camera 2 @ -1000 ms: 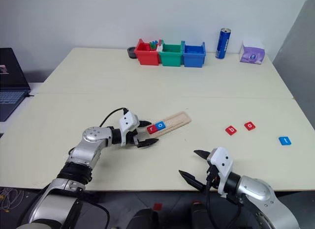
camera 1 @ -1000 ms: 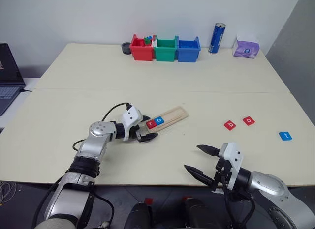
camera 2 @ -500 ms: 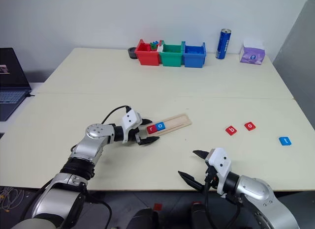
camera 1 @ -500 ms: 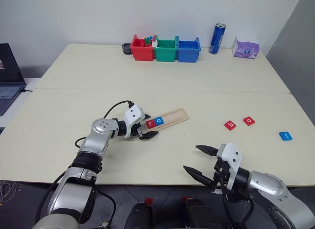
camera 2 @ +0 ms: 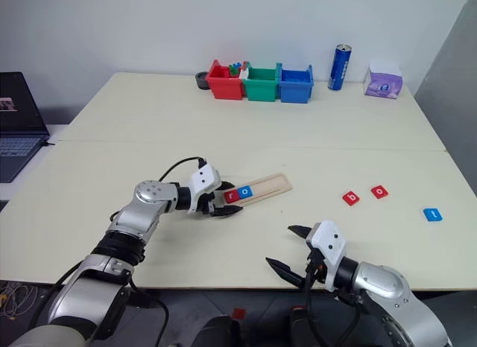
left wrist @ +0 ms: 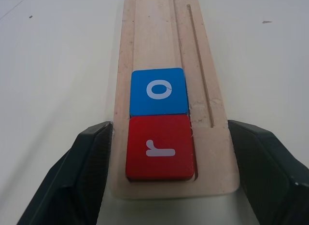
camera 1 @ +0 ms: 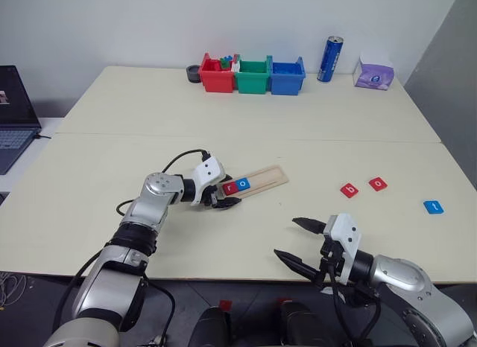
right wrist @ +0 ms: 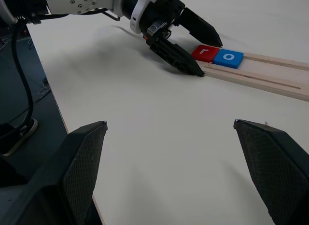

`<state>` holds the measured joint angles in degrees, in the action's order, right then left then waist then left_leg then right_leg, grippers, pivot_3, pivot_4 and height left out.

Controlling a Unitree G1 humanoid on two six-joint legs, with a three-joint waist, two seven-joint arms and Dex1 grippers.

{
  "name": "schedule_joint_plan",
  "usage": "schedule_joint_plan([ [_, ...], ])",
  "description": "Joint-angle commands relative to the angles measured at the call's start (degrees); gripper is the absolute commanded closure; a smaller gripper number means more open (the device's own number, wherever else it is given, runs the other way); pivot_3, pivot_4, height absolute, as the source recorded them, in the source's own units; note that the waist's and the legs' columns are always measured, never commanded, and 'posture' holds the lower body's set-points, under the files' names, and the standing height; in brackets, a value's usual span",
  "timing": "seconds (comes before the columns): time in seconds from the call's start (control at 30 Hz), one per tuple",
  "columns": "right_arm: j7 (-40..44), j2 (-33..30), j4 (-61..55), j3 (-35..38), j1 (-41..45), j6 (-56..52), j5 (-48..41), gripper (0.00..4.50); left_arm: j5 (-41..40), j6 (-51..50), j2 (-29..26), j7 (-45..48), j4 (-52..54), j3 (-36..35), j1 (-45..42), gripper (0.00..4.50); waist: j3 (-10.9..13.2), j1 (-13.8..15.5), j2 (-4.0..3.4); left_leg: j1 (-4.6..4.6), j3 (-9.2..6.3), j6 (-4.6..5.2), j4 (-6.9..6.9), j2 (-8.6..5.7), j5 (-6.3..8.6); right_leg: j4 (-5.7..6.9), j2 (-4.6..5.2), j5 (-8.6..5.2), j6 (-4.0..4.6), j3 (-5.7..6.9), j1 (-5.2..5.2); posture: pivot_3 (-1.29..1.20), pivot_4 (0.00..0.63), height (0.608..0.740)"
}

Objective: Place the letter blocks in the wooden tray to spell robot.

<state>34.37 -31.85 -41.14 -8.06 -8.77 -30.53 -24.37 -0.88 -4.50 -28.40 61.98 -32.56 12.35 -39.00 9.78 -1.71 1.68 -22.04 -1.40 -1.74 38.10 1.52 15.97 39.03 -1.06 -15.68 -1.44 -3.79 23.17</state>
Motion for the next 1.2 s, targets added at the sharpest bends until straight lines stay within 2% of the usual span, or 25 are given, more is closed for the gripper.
schedule_joint_plan([
  [0.03, -1.53, 0.23, -3.38, 2.16, -0.36, -0.96, -1.52, 0.0, 1.37, 0.06, -1.86, 4.21, 1.82, 2.58, 2.06, 1.11, 0.0, -0.01, 0.0, 0.0, 0.0, 0.0, -0.01, 0.0, 0.0, 0.0, 0.0, 0.0, 0.0, 0.0, 0.0, 0.0, 0.15, 0.74],
  [0.27, -0.4, -5.19, -3.32, 10.18, -6.03, 0.62, 1.12, 0.0, -0.36, 1.26, -4.1, 11.57, 13.49, 5.35, 6.61, 1.11, -0.01, 0.05, 0.0, -0.03, 0.0, 0.0, -0.04, 0.04, 0.0, -0.04, 0.08, 0.0, 0.02, -0.02, 0.01, 0.0, 0.15, 0.74],
  [0.4, 2.17, -8.44, -4.56, 16.66, -10.46, 0.15, -1.2, 0.0, -0.23, 0.52, -3.13, 12.38, 17.82, 7.16, 7.15, 1.11, -0.01, 0.57, 0.03, -0.1, -0.01, 0.0, -0.01, -0.02, 0.0, -0.06, 0.14, -0.02, -0.02, 0.0, 0.0, 0.0, 0.15, 0.74],
  [0.53, 3.26, -8.79, -6.26, 21.68, -13.55, -0.87, -4.62, 0.0, -0.3, -1.53, -0.91, 11.69, 19.81, 8.68, 6.26, 1.11, -0.01, 0.56, 0.03, -0.08, 0.0, 0.0, 0.01, -0.01, 0.0, -0.03, 0.12, -0.02, -0.03, -0.01, -0.01, 0.0, 0.15, 0.74],
  [0.87, 4.0, -9.61, -8.39, 27.43, -19.11, -2.71, -7.24, 0.0, 2.14, -3.57, 3.16, 9.58, 18.94, 11.68, 3.88, 1.11, -0.01, 0.4, 0.03, -0.07, 0.02, 0.0, 0.03, -0.02, 0.0, -0.03, 0.07, -0.02, -0.03, -0.04, -0.01, 0.0, 0.15, 0.74],
  [1.2, 3.73, -9.33, -7.51, 26.24, -18.47, -2.09, -5.88, 0.0, 2.8, -6.01, 4.13, 8.4, 20.75, 12.51, 4.22, 1.11, -0.01, 0.33, 0.03, -0.06, 0.02, 0.0, 0.03, -0.05, 0.0, -0.03, 0.07, -0.02, -0.03, -0.06, -0.01, 0.0, 0.15, 0.74],
])
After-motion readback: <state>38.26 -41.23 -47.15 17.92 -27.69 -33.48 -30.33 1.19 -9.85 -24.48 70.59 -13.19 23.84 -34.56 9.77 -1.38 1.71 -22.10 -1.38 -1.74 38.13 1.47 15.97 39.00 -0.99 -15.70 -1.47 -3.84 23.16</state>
